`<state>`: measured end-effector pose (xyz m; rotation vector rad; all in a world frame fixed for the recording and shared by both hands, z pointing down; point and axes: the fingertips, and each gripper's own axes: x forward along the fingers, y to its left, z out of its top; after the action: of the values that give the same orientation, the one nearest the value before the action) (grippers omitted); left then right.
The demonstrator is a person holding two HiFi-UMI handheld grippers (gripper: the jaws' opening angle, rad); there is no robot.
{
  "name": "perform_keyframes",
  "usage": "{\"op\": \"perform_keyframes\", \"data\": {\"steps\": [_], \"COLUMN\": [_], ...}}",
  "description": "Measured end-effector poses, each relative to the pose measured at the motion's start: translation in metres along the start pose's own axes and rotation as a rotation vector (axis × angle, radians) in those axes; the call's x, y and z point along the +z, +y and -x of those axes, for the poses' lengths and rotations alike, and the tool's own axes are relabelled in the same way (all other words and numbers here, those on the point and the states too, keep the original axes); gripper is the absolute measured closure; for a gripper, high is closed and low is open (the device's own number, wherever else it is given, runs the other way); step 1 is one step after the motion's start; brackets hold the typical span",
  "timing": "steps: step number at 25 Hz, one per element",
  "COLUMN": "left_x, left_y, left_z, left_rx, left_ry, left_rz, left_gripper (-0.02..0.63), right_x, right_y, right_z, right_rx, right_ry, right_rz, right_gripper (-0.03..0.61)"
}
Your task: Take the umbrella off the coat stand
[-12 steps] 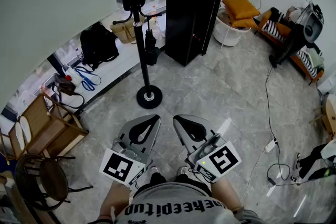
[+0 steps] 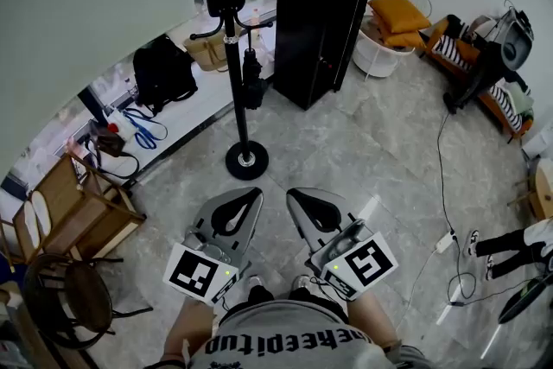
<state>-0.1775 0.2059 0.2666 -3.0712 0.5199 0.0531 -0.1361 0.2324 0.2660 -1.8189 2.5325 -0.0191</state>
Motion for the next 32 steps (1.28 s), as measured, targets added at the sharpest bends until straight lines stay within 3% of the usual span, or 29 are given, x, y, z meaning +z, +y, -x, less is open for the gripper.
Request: {"op": "perform_keyframes", "data": {"steps": [23,32], "left_x": [-0.011,-0.013], "left_y": [0.070,0.095], "left_z": [0.017,-0.010], "left_rx": [0.045,0.127], "left_ry": [-0.015,-0.031], "left_rz": [-0.011,0.022], "left_gripper": [0.598,0.598], "right_x": [-0.009,-0.007], "right_y": [0.002,-0.029], "right_z": [-0.049,-0.071], "right_rx": [-0.079,-0.016], "right_ry": [-0.015,-0.018], "right_rz": [-0.010,0.029], "right_gripper": [0.568,0.568]}}
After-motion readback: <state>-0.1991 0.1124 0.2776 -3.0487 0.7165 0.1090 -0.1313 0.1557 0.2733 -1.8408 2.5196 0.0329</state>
